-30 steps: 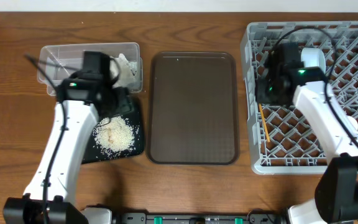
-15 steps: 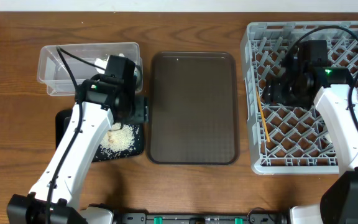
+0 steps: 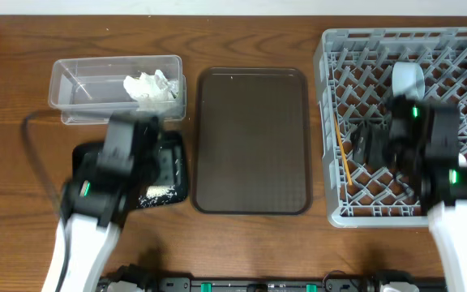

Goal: Sort waste into correct bins and load items into the dishwasher rack

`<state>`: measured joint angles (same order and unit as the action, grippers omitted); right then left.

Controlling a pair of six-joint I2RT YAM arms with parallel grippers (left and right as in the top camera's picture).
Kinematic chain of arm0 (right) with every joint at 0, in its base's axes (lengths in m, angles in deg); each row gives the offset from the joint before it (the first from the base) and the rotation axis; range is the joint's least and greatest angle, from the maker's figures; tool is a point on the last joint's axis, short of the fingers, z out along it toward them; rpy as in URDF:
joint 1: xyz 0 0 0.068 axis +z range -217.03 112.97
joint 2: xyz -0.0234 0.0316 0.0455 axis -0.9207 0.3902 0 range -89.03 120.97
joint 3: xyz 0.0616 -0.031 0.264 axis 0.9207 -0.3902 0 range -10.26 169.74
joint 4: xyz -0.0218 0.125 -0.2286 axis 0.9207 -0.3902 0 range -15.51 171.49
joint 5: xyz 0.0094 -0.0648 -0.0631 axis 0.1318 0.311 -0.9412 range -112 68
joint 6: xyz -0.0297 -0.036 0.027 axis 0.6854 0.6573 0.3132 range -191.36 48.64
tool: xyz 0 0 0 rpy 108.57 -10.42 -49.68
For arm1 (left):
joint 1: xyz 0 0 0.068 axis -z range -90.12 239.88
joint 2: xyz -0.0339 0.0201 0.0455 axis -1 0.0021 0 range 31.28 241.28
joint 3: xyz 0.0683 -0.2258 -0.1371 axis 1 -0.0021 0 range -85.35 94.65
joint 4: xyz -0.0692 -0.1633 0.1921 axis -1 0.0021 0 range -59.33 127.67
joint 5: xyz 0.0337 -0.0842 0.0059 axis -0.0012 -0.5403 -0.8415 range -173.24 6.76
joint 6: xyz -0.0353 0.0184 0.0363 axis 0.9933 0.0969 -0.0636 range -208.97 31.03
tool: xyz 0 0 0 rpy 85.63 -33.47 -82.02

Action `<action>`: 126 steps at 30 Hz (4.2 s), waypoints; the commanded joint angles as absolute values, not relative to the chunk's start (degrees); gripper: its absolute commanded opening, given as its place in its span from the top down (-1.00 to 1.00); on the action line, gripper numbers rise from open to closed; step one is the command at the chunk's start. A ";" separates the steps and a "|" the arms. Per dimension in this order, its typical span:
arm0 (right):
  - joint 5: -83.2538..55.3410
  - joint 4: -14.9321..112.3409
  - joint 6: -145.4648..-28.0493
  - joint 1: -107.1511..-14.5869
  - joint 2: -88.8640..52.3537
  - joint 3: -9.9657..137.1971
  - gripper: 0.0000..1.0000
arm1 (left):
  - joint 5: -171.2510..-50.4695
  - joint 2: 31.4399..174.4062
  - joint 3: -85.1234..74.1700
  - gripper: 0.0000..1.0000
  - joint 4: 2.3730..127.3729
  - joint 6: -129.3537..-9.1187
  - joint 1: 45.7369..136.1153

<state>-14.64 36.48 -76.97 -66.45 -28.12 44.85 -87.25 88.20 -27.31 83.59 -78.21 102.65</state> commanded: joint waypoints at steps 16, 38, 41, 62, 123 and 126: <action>-18.75 38.77 -76.42 -66.54 -52.21 29.51 -0.98 | -84.92 63.48 -36.43 -0.95 81.15 -77.12 102.32; -22.29 38.51 -75.44 -64.88 -55.64 29.07 -0.99 | -84.92 63.48 -36.43 -0.97 81.15 -77.12 102.32; -22.88 39.75 -75.52 -63.96 -60.12 27.32 -0.99 | -84.92 63.48 -36.43 -0.97 81.15 -77.12 102.32; -20.02 80.01 -75.57 -63.63 -88.75 -8.57 -0.99 | -84.92 63.48 -36.43 -0.98 81.15 -77.12 102.32; -20.07 77.37 -75.54 -63.59 -88.71 -9.94 -0.98 | -83.85 37.78 -68.01 -0.99 57.30 -78.67 94.52; -20.07 77.37 -75.54 -63.59 -88.71 -9.94 -0.98 | -83.82 33.80 -73.87 -0.99 49.76 -78.78 94.28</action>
